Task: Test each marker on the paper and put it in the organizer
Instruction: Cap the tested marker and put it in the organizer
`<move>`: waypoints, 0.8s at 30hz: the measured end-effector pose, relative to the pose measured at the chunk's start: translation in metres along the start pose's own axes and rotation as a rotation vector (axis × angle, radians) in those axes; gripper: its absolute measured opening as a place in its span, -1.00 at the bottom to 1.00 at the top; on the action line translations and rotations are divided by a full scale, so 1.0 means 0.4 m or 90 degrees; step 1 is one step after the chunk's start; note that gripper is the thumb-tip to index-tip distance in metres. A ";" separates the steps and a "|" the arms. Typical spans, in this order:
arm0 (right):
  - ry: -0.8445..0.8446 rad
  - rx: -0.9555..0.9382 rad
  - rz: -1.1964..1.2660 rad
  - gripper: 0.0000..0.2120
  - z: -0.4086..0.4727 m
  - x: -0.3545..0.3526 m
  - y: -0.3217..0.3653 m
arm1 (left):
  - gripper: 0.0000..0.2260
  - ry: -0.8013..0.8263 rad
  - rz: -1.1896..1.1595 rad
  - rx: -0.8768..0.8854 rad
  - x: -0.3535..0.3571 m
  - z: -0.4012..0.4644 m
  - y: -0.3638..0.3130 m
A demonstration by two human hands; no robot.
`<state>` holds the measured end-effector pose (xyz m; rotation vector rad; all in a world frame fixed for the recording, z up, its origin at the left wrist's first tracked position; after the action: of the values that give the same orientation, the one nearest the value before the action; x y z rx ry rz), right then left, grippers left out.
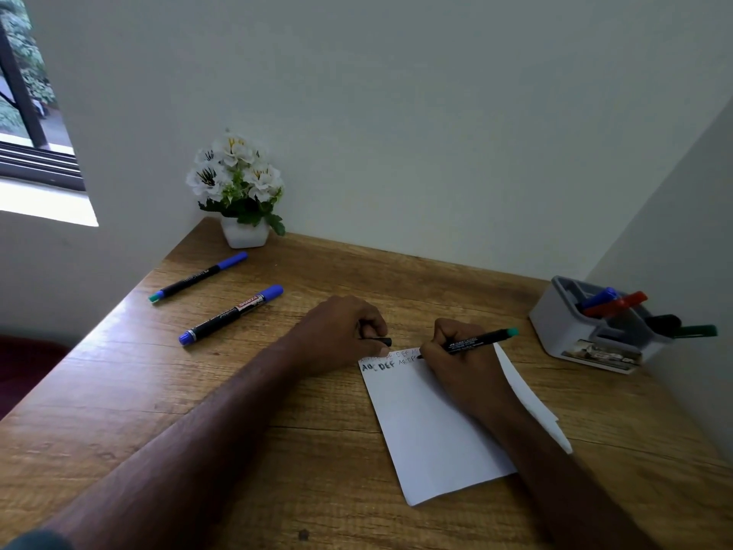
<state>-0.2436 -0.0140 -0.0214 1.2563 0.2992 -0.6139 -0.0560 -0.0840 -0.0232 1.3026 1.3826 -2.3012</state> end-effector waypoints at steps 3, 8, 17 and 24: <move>0.006 0.000 0.007 -0.74 0.000 0.003 -0.004 | -0.79 0.002 0.003 0.002 -0.001 0.000 -0.003; -0.029 0.009 0.035 -0.77 0.000 -0.012 0.000 | -0.81 -0.005 -0.005 0.008 -0.003 -0.003 -0.004; -0.039 -0.078 0.061 -0.89 0.006 -0.038 0.017 | -0.91 -0.072 -0.163 0.031 -0.018 -0.007 -0.025; 0.004 -0.097 0.185 -0.89 -0.008 -0.048 0.032 | -0.86 -0.078 -0.205 0.037 -0.019 -0.008 -0.032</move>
<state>-0.2511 -0.0037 -0.0018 1.1284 0.1608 -0.3313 -0.0562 -0.0765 -0.0100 0.9934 1.5927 -2.5932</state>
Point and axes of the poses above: each hand's wrist, its own z-axis towards the middle knuckle, its own x-axis out of the palm, y = z × x, the point moved 3 cm from there along z, towards the middle knuckle, and after that the axes turned 1 degree about z, right-handed, at the moved point
